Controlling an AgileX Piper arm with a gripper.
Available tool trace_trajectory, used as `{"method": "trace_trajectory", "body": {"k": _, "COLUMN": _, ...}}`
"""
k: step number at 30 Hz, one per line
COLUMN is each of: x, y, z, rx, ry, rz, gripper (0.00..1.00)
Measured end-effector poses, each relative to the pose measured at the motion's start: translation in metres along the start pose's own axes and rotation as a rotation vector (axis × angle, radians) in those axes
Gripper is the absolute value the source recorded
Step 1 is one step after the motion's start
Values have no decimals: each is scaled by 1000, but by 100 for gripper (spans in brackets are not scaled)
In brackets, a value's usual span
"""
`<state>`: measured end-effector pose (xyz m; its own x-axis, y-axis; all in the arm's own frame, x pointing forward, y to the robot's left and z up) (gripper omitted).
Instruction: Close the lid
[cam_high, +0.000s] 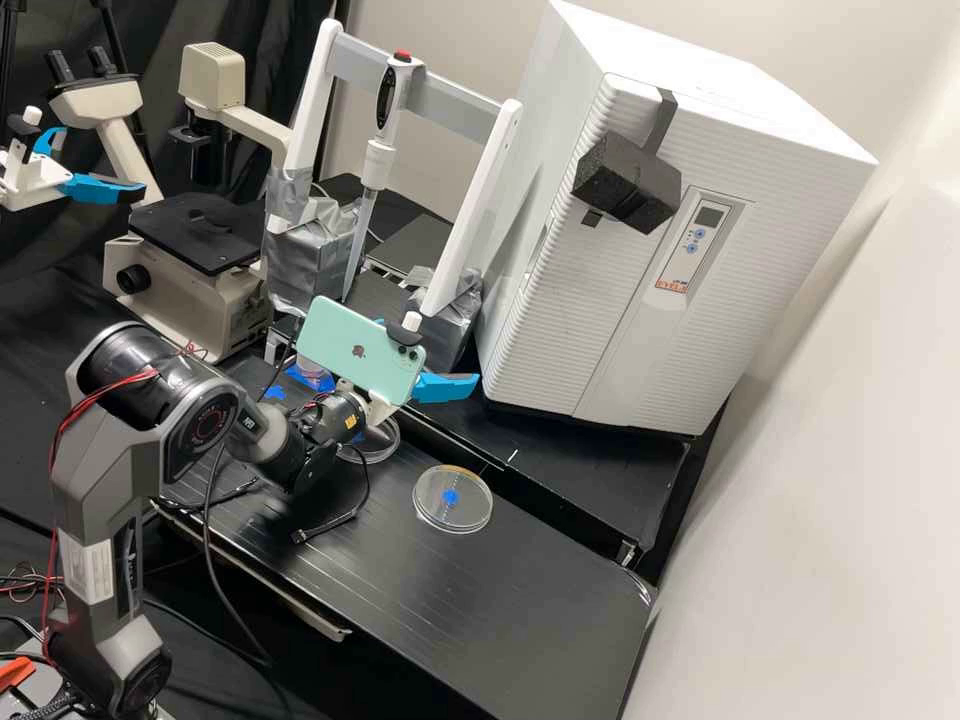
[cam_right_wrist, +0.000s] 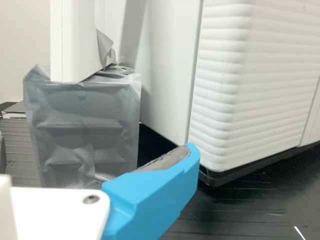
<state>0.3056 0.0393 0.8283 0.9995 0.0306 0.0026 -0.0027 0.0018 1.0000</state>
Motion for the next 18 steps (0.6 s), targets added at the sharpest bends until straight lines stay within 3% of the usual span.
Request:
{"method": "trace_trajectory", "body": {"k": 12, "x": -5, "y": 0, "z": 5, "rx": -8, "ry": 0, "rz": 2, "gripper": 100}}
{"method": "trace_trajectory", "body": {"k": 18, "x": -25, "y": 9, "z": 20, "rx": 23, "ry": -2, "rz": 36, "gripper": 100}}
